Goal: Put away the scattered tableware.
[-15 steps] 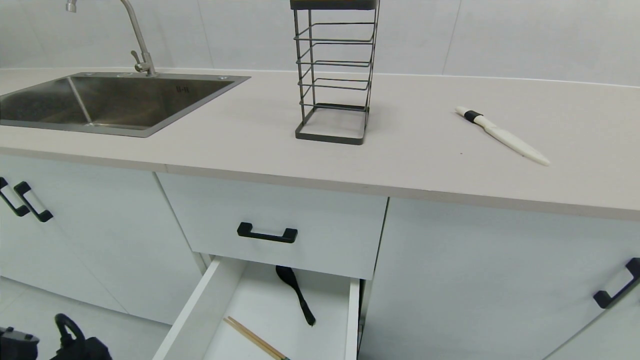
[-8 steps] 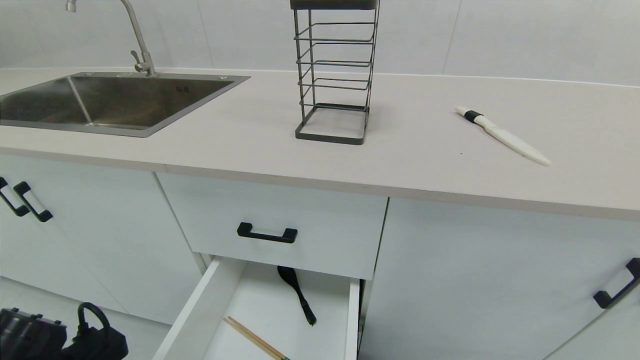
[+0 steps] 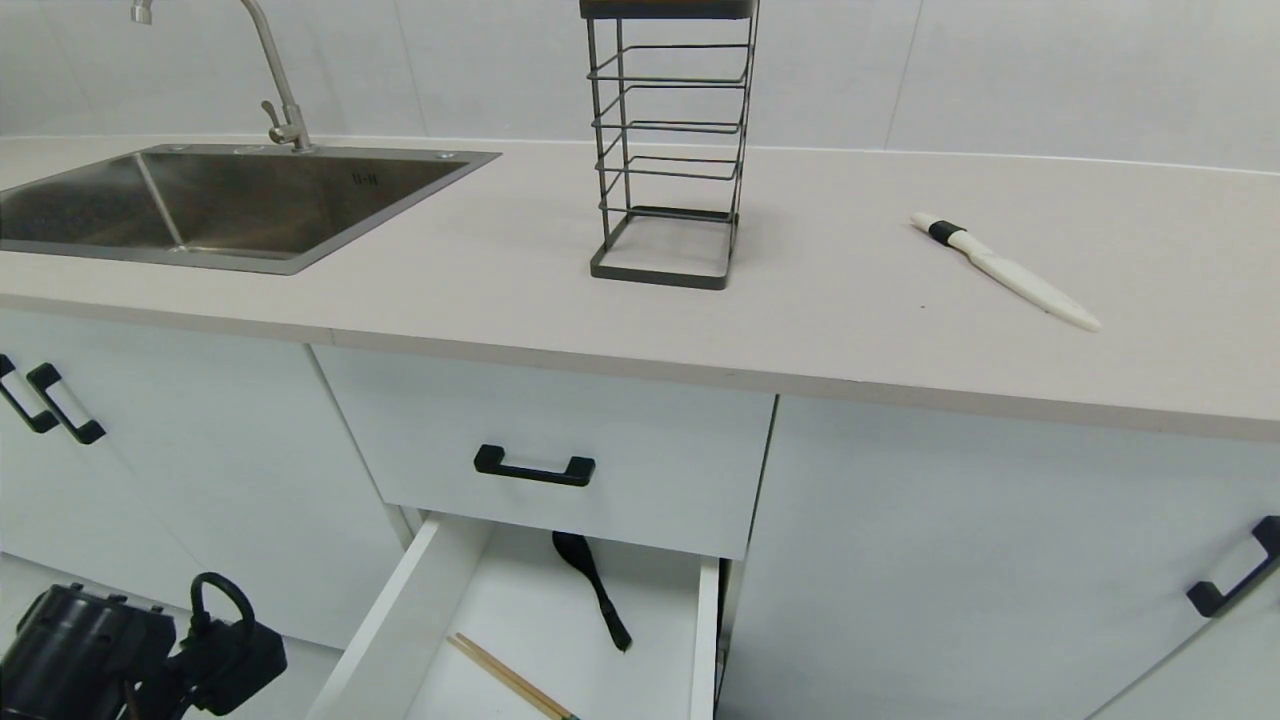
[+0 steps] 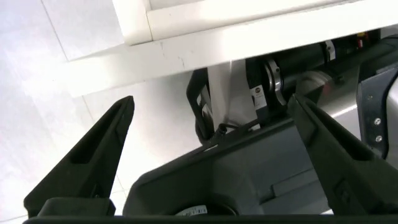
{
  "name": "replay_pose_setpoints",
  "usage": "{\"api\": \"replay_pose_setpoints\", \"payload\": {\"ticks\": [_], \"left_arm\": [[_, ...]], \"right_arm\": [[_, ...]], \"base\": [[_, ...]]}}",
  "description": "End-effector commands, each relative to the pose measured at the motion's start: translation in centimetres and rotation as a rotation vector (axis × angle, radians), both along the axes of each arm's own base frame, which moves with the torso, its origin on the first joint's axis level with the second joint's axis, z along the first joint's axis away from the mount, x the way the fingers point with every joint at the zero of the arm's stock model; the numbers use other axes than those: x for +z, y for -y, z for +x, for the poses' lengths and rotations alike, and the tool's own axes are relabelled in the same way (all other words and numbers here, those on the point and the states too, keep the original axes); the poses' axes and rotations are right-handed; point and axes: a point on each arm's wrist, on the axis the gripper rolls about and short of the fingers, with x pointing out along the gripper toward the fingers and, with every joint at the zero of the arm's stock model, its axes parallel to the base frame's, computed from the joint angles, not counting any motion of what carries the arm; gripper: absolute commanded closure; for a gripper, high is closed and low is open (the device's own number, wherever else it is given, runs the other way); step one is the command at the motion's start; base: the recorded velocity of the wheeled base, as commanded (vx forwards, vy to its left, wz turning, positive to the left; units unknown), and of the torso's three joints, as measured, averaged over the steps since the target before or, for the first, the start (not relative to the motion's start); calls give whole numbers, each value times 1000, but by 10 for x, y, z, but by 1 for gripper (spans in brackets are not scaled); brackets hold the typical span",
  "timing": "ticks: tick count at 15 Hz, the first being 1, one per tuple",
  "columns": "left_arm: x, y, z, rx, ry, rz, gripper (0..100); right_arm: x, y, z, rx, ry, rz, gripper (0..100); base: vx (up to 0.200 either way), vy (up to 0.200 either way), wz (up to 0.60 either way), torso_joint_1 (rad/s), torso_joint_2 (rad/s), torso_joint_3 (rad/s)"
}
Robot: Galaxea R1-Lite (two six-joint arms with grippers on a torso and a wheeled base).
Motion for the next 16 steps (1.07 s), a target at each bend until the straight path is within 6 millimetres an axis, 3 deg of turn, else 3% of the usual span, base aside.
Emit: {"api": "replay_pose_setpoints", "payload": {"ticks": [1, 16], "left_arm": [[1, 1, 4, -1, 11, -2, 0], [-14, 8, 37, -10, 43, -8, 0]], "right_arm": [[0, 0, 0, 0, -2, 0, 0], [0, 0, 0, 0, -2, 0, 0]], "base": [[0, 0, 0, 0, 0, 0], [0, 0, 0, 0, 0, 0]]}}
